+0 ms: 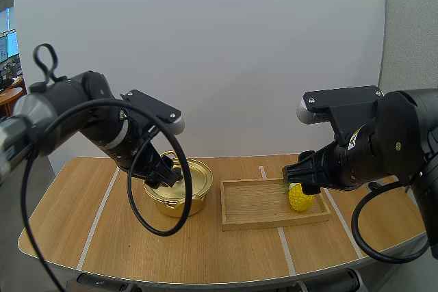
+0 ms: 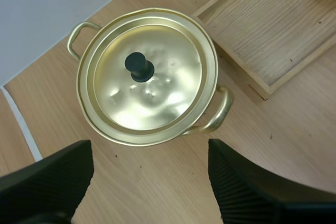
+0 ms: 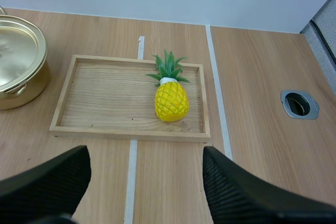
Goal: Open the pot, put the pineapple inside, and close it
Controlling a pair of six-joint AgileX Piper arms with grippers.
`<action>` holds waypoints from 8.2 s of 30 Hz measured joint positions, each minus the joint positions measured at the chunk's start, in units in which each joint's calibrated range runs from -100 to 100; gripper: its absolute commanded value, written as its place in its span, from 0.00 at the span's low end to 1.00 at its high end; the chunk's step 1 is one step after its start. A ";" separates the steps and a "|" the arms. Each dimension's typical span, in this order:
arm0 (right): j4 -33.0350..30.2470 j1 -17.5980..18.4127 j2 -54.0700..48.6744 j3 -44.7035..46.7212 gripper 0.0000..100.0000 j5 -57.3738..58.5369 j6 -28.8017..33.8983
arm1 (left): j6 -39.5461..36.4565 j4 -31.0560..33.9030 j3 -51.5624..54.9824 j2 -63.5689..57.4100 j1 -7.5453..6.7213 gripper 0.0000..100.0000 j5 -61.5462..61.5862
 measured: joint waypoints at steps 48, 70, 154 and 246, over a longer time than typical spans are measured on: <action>0.00 0.00 0.00 0.00 1.00 0.00 0.00 | 4.20 -2.52 -22.38 37.70 -2.95 1.00 -1.27; 0.00 0.00 0.00 0.00 1.00 0.00 0.00 | 4.20 -2.52 -22.38 37.82 -2.95 1.00 -1.46; 0.00 0.00 0.00 0.00 1.00 0.00 0.00 | -6.54 1.77 -58.85 -3.88 -2.95 0.00 -13.52; 10.49 -9.13 56.84 -12.69 1.00 -24.24 -15.24 | -7.98 4.06 -63.07 -4.58 -2.95 0.00 -19.75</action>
